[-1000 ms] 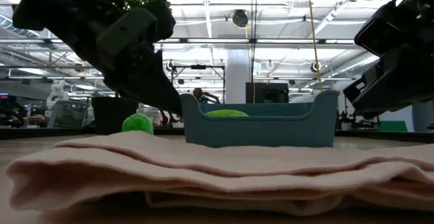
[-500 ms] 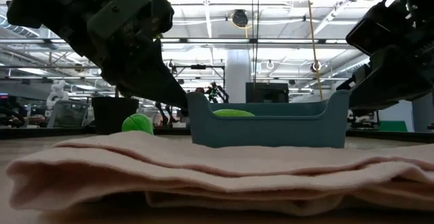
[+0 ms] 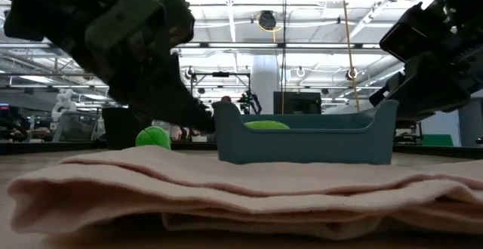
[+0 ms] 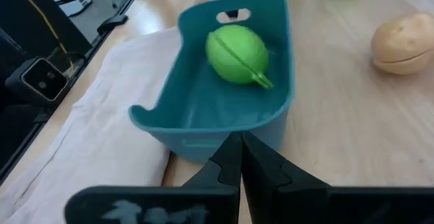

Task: Pick and placing Produce into tupperware
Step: Adjust the blue bin

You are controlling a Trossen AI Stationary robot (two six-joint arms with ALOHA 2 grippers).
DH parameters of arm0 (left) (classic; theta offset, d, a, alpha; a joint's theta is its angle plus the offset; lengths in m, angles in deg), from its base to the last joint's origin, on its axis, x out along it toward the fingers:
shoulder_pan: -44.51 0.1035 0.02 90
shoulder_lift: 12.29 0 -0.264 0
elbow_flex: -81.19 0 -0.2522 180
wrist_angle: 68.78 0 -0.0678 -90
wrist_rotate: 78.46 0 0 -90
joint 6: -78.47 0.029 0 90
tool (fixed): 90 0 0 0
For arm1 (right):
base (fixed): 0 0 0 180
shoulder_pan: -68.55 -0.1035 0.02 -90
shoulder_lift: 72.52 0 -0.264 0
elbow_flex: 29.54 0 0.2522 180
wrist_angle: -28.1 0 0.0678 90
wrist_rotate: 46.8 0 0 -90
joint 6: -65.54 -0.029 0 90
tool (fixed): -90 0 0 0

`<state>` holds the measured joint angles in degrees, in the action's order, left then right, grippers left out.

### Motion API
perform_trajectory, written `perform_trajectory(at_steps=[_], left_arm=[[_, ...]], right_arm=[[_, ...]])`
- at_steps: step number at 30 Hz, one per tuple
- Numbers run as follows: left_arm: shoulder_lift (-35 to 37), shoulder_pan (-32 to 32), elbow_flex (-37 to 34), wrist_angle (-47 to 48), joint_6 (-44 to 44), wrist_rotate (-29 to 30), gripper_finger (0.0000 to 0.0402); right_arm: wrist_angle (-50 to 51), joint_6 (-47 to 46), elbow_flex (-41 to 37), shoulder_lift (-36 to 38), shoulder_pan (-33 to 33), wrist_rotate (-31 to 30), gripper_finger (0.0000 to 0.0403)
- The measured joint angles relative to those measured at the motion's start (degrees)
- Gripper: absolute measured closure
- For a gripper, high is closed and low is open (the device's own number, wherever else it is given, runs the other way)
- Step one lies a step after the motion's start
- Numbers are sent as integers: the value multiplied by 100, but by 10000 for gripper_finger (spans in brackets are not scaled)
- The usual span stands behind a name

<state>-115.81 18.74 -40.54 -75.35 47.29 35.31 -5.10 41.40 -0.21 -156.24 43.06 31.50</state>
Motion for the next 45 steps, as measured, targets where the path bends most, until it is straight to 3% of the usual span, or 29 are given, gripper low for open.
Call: perform_trajectory(at_steps=[38,45], left_arm=[[-164,71,304,798,-89,-89,401],[81,-39,304,1341,-68,314,400]], right_arm=[[22,-70,0,0,152,136,403],[49,-222,-36,2,151,133,403]])
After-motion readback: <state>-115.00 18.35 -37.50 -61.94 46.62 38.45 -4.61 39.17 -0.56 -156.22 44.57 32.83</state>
